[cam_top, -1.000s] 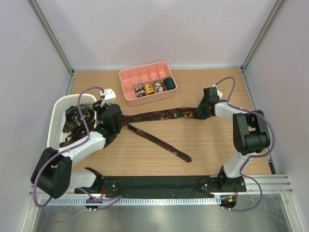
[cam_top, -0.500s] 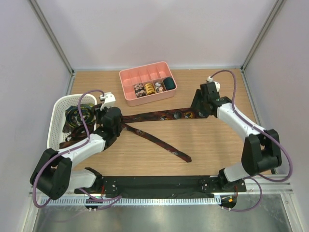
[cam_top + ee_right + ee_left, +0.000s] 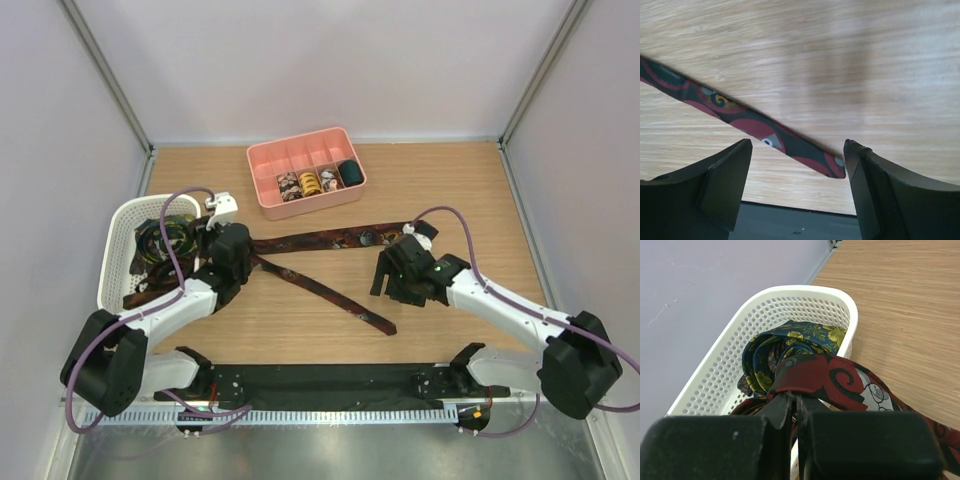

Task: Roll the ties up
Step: Flatten the tie

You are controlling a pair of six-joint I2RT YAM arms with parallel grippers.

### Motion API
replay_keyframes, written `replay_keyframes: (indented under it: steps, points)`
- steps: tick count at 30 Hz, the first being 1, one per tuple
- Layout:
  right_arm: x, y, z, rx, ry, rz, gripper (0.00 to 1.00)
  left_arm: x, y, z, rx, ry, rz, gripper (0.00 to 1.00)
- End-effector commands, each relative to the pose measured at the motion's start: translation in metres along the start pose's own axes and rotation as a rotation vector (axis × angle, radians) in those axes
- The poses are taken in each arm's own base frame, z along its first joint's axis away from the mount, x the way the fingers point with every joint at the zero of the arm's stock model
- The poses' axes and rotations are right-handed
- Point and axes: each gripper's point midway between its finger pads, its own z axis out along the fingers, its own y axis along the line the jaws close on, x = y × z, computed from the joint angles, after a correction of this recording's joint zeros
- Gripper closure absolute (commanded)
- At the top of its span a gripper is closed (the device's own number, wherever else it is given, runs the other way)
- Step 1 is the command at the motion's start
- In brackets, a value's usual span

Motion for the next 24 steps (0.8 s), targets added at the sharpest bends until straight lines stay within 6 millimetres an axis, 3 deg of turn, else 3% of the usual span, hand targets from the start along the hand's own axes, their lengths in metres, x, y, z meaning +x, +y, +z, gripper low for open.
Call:
replay_keyframes:
  steps: [1, 4, 6, 12, 15, 24]
  points:
    - [0.005, 0.009, -0.011, -0.037, -0.037, 0.177, 0.18, -0.012, 0.010, -0.001, -0.043, -0.027, -0.140, 1.00]
    - [0.002, 0.016, -0.015, -0.031, -0.067, 0.044, 0.20, -0.014, 0.010, -0.002, -0.034, -0.029, -0.151, 1.00]
    - [0.008, 0.019, -0.010, -0.026, -0.024, -0.112, 0.21, -0.016, 0.007, -0.002, -0.025, -0.030, -0.152, 1.00]
    - [0.030, 0.016, 0.014, 0.097, 0.049, -0.276, 0.27, -0.016, 0.009, -0.001, -0.031, -0.030, -0.146, 1.00]
    - [0.034, 0.005, 0.023, 0.187, 0.057, -0.324, 0.27, -0.016, 0.009, -0.002, -0.031, -0.033, -0.149, 1.00]
    - [0.061, -0.001, 0.039, 0.162, 0.113, -0.329, 0.28, -0.019, 0.011, -0.002, -0.026, -0.039, -0.149, 1.00]
